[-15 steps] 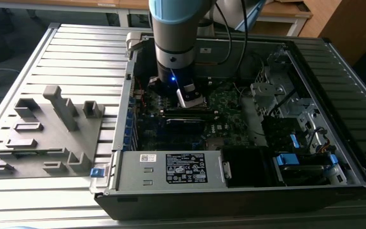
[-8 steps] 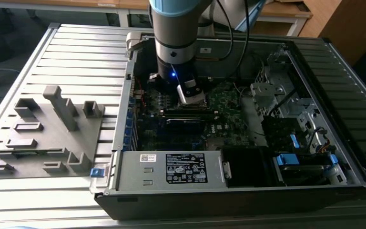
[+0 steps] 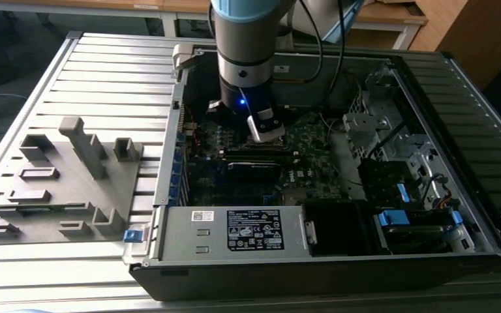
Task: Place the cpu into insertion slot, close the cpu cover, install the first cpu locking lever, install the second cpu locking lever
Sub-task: 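Install the second cpu locking lever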
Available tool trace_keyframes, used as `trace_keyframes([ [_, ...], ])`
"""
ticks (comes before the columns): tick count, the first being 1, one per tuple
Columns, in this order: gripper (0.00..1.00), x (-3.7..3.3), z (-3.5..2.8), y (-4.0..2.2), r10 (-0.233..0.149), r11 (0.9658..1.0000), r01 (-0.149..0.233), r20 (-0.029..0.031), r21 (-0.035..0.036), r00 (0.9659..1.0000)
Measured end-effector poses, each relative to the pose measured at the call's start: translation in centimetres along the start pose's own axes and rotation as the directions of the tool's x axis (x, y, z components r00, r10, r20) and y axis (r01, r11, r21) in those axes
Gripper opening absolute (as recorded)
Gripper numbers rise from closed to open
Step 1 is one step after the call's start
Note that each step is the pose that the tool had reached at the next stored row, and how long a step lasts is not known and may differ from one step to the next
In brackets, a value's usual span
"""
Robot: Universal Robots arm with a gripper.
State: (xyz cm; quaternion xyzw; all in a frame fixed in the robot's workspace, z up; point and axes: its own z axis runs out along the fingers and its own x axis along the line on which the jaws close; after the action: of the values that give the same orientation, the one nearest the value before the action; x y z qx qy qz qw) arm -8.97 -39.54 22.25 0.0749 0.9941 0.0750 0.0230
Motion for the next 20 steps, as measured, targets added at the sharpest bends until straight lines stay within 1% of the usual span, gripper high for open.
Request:
trace_keyframes([
  [7,0.11,-1.16,0.11,0.34,-0.001,0.9999,0.001,0.0015,0.0108,1.0],
  [10,0.11,-1.61,0.21,0.7,-0.001,0.9999,0.001,0.002,0.0137,1.0],
  [13,0.11,-2.16,0.33,1.18,-0.001,0.9999,0.001,0.0021,0.0173,1.0],
  [15,0.11,-2.44,0.45,1.63,-0.001,0.9998,0.001,0.0021,0.0194,1.0],
  [20,0.11,-2.63,0.74,3.07,-0.001,0.9997,0.001,0.0028,0.0249,1.0],
])
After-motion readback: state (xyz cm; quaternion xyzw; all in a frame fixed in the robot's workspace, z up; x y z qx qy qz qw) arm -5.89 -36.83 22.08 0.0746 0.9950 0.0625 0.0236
